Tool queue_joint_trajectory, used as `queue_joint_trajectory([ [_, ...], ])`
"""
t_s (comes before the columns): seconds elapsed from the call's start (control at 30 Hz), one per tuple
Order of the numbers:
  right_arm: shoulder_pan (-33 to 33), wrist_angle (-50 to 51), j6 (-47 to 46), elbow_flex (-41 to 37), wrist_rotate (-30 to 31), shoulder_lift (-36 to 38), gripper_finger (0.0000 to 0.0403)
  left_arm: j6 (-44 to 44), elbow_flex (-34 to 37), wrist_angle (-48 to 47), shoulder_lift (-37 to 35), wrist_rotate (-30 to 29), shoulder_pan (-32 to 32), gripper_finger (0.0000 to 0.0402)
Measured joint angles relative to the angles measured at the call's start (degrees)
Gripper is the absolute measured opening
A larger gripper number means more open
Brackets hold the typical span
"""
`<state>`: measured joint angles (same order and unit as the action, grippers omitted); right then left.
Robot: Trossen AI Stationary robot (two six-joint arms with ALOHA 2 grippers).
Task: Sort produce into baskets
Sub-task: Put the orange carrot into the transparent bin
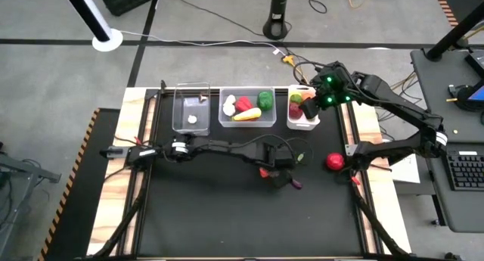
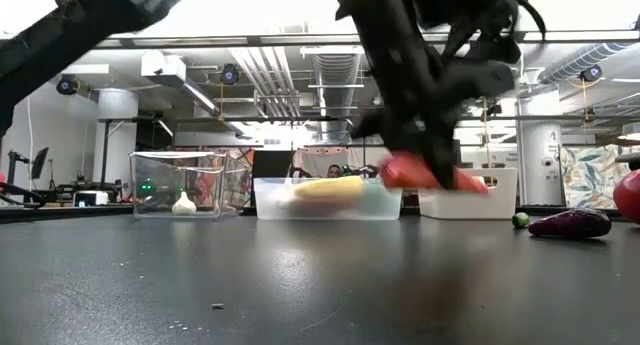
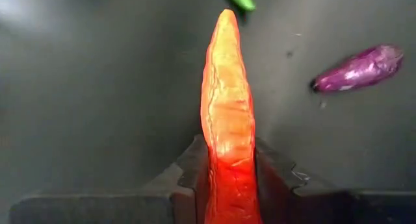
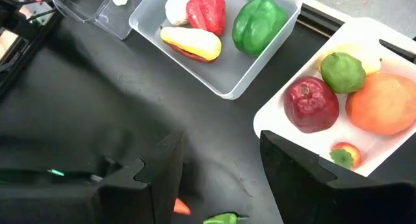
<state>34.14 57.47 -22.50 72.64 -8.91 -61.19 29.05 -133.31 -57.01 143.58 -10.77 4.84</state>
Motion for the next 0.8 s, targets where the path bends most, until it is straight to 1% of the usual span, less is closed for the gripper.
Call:
queue_joint_trajectory([
  [0.13, 0.0, 1.7, 0.1, 0.0, 0.0, 0.0, 0.0194, -4.1, 0.0, -8.0, -5.1, -5.8, -0.1, 0.0069],
  [0.23, 0.0, 2.9, 0.1, 0.0, 0.0, 0.0, 0.0194, -9.7, 0.0, -11.0, -8.7, -9.7, -1.1, 0.0075],
  [0.37, 0.0, 3.4, 0.1, 0.0, 0.0, 0.0, 0.0194, -19.8, 0.1, -14.3, -13.5, -12.3, -4.1, 0.0078],
  [0.5, 0.0, 4.7, 0.0, 0.0, 0.0, 0.2, 0.0194, -28.9, 0.7, -18.2, -16.9, -12.5, -9.1, 0.0079],
  [0.57, 0.0, 5.0, 0.0, 0.0, 0.0, 0.5, 0.0194, -35.1, 1.9, -17.3, -18.5, -10.2, -12.2, 0.0079],
  [0.63, 0.0, 5.0, -0.5, 0.0, 0.0, 0.7, 0.0194, -40.4, 3.3, -15.5, -19.7, -5.7, -15.4, 0.0079],
  [0.7, 0.0, 4.9, -1.1, 0.0, 0.0, 1.0, 0.0194, -44.3, 4.2, -13.8, -20.0, -0.3, -18.7, 0.0079],
  [0.8, 0.0, 4.9, -2.3, 0.0, 0.0, 1.4, 0.0194, -48.8, 5.5, -12.4, -19.9, 5.0, -22.8, 0.0079],
])
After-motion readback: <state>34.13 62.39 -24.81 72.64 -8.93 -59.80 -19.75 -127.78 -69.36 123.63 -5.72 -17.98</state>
